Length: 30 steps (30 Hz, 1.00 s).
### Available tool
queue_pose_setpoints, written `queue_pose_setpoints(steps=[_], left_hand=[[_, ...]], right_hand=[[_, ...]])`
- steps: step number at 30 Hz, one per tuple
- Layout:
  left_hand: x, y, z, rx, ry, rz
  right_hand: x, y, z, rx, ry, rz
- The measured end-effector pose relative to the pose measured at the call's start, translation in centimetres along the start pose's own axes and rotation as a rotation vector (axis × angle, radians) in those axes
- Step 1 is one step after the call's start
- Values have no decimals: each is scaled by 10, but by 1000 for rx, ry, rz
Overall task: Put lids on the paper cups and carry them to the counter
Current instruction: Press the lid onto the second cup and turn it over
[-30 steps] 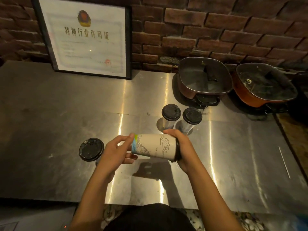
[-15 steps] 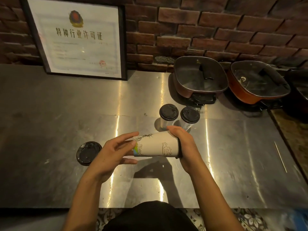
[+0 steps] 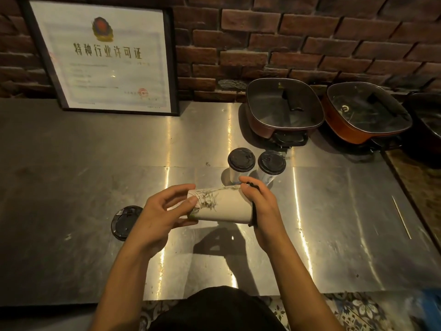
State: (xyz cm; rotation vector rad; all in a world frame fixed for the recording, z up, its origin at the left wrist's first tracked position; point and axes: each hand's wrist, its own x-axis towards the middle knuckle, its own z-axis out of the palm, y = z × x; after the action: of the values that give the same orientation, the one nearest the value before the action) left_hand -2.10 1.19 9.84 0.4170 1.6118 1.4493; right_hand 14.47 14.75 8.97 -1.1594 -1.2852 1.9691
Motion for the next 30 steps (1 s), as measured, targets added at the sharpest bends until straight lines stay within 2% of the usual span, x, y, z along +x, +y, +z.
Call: queue_pose_setpoints(steps=[3, 7, 12, 17, 21, 26, 30], left_hand=[[-1, 0, -2, 11, -35, 61], [3, 1, 0, -23, -19, 12], [1, 2, -3, -54, -50, 67], [5, 2, -3, -48, -39, -27], [3, 0, -6, -46, -72, 8], [7, 1, -1, -66, -4, -54], [4, 0, -4, -39, -17, -12]], right_hand=[[1, -2, 0, 34, 11, 23], [2, -3, 2, 35, 23, -3], [3, -5, 2, 68, 22, 13], [2, -4, 5, 53, 22, -3], [2, -4, 2, 31, 23, -13], [2, -2, 4, 20, 19, -5], [4, -3, 4, 4, 19, 3]])
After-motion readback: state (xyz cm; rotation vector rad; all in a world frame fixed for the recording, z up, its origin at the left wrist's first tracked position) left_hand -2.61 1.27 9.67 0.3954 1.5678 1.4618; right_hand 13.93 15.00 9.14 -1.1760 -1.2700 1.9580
